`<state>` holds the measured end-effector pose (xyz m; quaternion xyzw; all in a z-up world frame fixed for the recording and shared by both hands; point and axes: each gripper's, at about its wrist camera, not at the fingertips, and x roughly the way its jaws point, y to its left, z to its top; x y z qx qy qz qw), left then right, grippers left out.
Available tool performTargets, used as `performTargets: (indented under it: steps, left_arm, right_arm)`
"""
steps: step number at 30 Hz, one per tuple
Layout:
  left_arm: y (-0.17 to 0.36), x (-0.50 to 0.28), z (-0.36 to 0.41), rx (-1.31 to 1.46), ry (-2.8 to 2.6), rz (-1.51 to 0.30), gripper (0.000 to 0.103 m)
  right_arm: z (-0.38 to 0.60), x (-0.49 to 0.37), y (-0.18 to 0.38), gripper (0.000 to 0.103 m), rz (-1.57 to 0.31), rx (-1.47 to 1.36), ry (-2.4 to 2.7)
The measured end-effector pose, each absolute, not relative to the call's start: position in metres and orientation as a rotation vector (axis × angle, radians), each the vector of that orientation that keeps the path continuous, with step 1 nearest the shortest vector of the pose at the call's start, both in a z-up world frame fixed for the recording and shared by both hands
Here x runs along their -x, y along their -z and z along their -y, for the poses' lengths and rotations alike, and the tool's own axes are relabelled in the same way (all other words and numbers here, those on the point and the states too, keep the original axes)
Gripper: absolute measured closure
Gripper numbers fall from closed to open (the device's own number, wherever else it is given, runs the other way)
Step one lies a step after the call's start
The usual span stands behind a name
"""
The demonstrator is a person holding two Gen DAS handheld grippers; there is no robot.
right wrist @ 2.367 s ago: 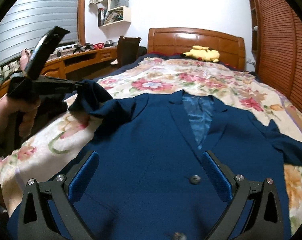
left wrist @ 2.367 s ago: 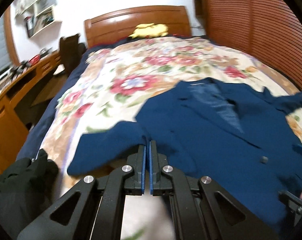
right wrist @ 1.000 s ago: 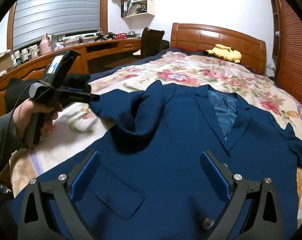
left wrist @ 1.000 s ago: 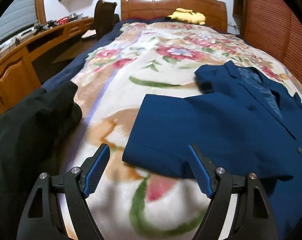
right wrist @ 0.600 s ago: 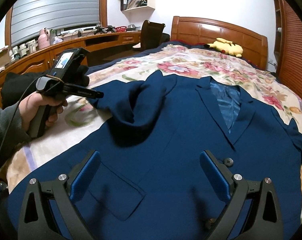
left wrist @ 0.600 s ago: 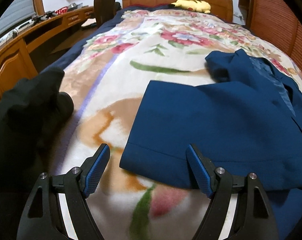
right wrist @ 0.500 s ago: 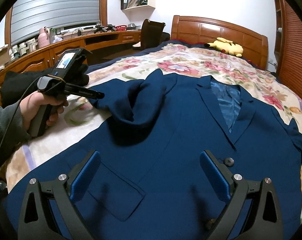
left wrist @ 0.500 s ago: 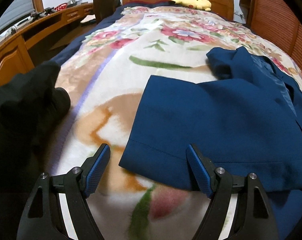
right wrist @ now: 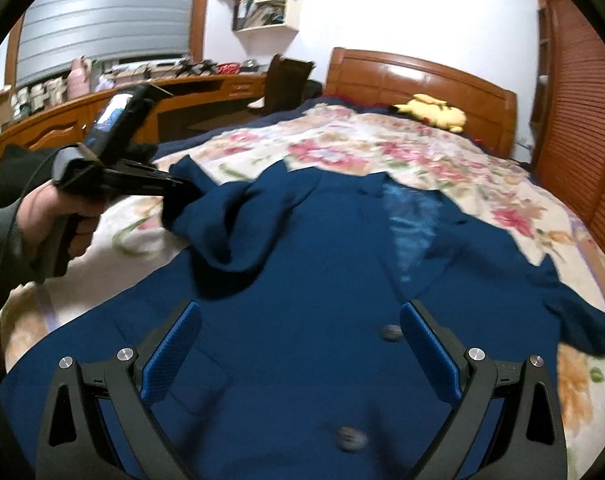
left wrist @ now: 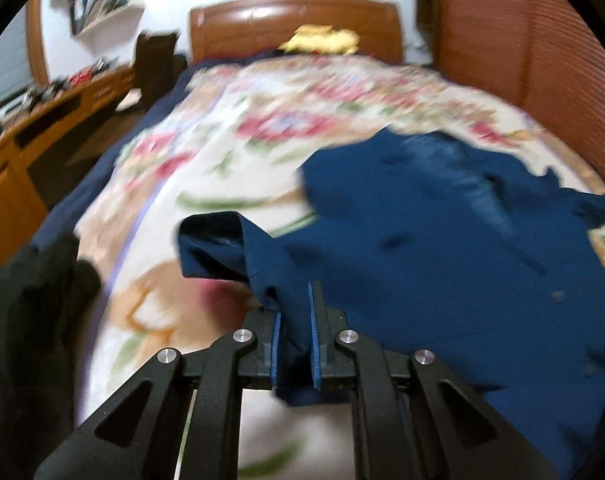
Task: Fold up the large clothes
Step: 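Lay the cuff flat across the jacket front and open the left gripper, then grasp the folded sleeve's buttoned cuff with the right gripper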
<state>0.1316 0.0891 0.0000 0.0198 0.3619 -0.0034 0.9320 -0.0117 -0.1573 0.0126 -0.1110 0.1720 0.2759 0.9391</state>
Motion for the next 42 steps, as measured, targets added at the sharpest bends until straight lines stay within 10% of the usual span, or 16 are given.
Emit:
performTargets:
  steps: [20, 31, 34, 42]
  left_arm:
    - [-0.055, -0.063, 0.055, -0.098, 0.333, -0.569, 0.09]
    - [-0.013, -0.044, 0.047, -0.085, 0.253, -0.62, 0.051]
    - [-0.01, -0.033, 0.038, -0.064, 0.239, -0.599, 0.027]
    - [0.001, -0.011, 0.017, -0.08, 0.192, -0.556, 0.024]
  right_arm:
    - [0.248, 0.014, -0.009, 0.003, -0.37, 0.09, -0.351]
    - [0.237, 0.007, -0.008, 0.005, -0.356, 0.056, -0.358]
    - [0.231, 0.004, -0.008, 0.006, -0.358, 0.054, -0.377]
    - [0.216, -0.013, -0.002, 0.007, -0.401, 0.083, -0.423]
